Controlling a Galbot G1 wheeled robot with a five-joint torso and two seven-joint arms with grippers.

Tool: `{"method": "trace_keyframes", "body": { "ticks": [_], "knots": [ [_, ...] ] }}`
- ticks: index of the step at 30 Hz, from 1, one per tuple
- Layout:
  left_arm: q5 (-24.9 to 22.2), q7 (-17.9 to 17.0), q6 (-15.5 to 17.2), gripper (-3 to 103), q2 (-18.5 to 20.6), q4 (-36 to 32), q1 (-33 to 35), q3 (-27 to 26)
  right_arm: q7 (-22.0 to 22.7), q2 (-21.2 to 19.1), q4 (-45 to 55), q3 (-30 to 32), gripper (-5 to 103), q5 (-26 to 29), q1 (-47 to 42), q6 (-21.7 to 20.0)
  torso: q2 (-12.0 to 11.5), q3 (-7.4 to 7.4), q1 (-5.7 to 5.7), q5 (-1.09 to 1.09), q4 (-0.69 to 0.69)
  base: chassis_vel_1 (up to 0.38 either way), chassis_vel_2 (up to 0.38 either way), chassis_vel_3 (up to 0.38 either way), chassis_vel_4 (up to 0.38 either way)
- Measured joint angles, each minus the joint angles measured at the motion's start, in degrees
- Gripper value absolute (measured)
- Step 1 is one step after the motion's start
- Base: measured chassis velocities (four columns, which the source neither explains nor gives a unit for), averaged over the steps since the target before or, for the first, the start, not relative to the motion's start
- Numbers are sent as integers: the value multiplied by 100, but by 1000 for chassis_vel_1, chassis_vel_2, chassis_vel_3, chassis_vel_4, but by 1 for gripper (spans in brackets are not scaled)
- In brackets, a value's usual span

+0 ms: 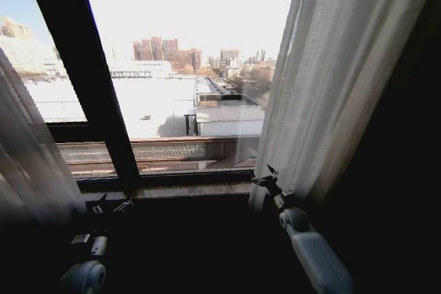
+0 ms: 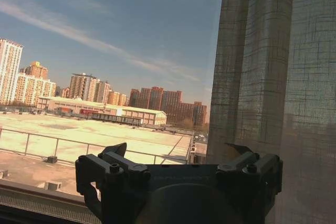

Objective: Open the curtains by pulling them apart, changing their state from closed to fully open.

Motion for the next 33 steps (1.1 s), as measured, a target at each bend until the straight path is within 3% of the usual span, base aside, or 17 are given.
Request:
{"method": "trace_keyframes", "body": {
  "ticks": [15, 33],
  "knots": [
    [0, 2, 0, 100, 0, 0, 0, 0, 236, -75, -342, -37, 100, -124, 414, 147, 0, 0, 0, 0, -1, -18, -26, 21, 22],
    [0, 1, 0, 100, 0, 0, 0, -1, 453, 213, -1427, -311, 100, -253, 1376, 154, 0, 0, 0, 0, 1, 0, 0, 0, 0]
  ]
}}
